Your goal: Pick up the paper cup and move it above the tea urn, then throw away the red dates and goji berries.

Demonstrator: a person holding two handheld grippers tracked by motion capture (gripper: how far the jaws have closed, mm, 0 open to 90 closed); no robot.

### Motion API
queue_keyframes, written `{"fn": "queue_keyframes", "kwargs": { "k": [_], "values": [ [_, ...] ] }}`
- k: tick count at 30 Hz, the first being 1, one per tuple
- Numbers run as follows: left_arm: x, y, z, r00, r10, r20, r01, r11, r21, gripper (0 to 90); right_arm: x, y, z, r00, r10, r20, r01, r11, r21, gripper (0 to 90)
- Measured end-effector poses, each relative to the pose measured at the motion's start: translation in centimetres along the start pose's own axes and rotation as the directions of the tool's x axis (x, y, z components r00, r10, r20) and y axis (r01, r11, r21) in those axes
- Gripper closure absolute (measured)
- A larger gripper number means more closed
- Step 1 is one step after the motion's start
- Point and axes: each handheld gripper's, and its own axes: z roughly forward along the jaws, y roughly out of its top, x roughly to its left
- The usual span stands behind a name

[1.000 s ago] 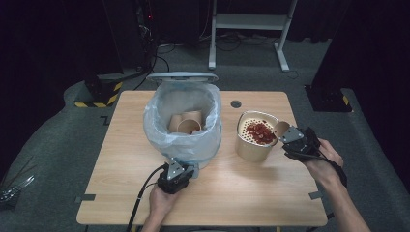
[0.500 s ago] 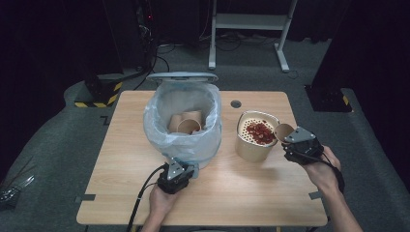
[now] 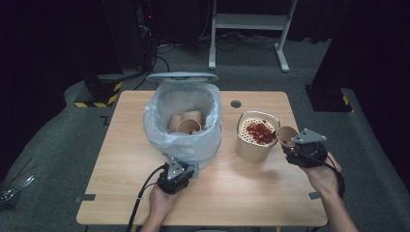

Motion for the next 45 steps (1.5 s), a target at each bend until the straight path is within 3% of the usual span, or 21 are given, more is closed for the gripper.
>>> {"fn": "queue_keyframes", "kwargs": {
  "k": [10, 20, 29, 37, 45],
  "values": [
    [0.0, 0.0, 0.0, 1.0000, 0.009, -0.002, -0.009, 0.9999, 0.007, 65.2, 0.0, -0.7, -0.2, 0.9975, 0.053, -0.046, -0.054, 0.998, -0.027, 40.1],
    [0.0, 0.0, 0.0, 1.0000, 0.006, -0.001, -0.006, 1.0000, 0.004, 65.1, 0.3, -1.4, -0.5, 0.9894, 0.112, -0.092, -0.118, 0.991, -0.057, 39.4],
    [0.0, 0.0, 0.0, 1.0000, 0.006, -0.002, -0.006, 1.0000, 0.003, 65.0, 1.0, -2.3, -0.7, 0.9778, 0.159, -0.136, -0.174, 0.979, -0.108, 39.0],
    [0.0, 0.0, 0.0, 1.0000, 0.006, -0.001, -0.006, 1.0000, 0.003, 64.9, 2.1, -2.9, -0.9, 0.9718, 0.162, -0.172, -0.187, 0.971, -0.146, 38.6],
    [0.0, 0.0, 0.0, 1.0000, 0.007, -0.001, -0.007, 1.0000, 0.006, 64.9, 3.3, -3.6, -0.5, 0.9562, 0.185, -0.227, -0.224, 0.962, -0.159, 38.1]
  ]
}}
